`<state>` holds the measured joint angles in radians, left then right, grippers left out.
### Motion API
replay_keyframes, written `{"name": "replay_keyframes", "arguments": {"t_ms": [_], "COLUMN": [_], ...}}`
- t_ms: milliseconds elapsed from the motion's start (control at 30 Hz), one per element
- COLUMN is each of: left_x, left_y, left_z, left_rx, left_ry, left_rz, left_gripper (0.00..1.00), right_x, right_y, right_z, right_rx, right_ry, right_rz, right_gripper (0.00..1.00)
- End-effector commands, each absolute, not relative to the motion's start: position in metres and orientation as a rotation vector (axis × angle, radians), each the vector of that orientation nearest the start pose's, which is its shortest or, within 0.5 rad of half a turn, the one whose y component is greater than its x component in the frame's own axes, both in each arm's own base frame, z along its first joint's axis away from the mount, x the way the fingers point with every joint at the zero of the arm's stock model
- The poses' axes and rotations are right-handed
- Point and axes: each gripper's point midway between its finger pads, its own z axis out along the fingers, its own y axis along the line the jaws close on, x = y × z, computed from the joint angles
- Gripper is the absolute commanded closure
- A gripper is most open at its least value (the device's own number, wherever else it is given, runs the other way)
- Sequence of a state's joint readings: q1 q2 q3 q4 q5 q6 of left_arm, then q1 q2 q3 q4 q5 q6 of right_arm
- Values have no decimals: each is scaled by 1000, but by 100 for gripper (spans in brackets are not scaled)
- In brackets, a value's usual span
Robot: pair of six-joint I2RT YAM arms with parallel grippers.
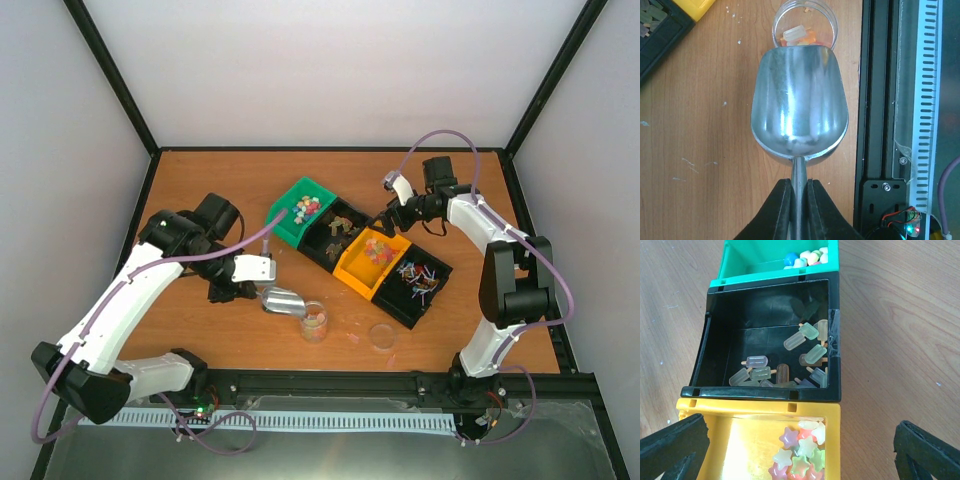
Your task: Pack the candies
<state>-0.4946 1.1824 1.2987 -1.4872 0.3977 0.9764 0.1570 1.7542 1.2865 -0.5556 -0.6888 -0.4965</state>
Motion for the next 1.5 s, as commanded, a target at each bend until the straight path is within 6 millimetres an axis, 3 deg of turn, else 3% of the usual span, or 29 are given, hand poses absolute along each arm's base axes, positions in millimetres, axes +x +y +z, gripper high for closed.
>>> {"name": "replay_keyframes", "arguments": {"t_ms": [0, 133, 233, 300, 467, 733, 867, 1000, 1300, 1467], "left_x": [148, 166, 209, 247, 310, 359, 372, 373, 346, 336], "left_y": [-156, -157, -139, -116, -64, -18, -13, -15, -11, -12], "left_z": [233, 238, 235, 230, 194, 139, 116, 96, 52, 44], "left_rx": [1877, 1660, 1361, 1118, 676, 379, 379, 409, 473, 459], "left_ry": [2051, 2131, 2241, 2306, 2431, 2519, 2545, 2579, 2771, 2812], "left_rz": [-460, -520, -523, -478, -355, -178, -155, -177, -184, -205], "left_gripper": [99, 99, 99, 99, 99, 99, 99, 99, 90, 84], "right_x": [404, 404, 407, 409, 402, 373, 360, 351, 351, 354], "right_y": [172, 170, 165, 162, 153, 146, 147, 146, 148, 149], "right_z": [151, 151, 153, 158, 170, 170, 168, 165, 157, 154], "right_rx": [-1000, -1008, -1010, -1013, -1056, -1149, -1164, -1184, -1186, -1192], "right_ry": [2153, 2166, 2179, 2166, 2149, 2140, 2150, 2153, 2166, 2169], "right_rz": [710, 693, 649, 613, 538, 500, 536, 540, 568, 576], "right_gripper": [0, 0, 0, 0, 0, 0, 0, 0, 0, 0]}}
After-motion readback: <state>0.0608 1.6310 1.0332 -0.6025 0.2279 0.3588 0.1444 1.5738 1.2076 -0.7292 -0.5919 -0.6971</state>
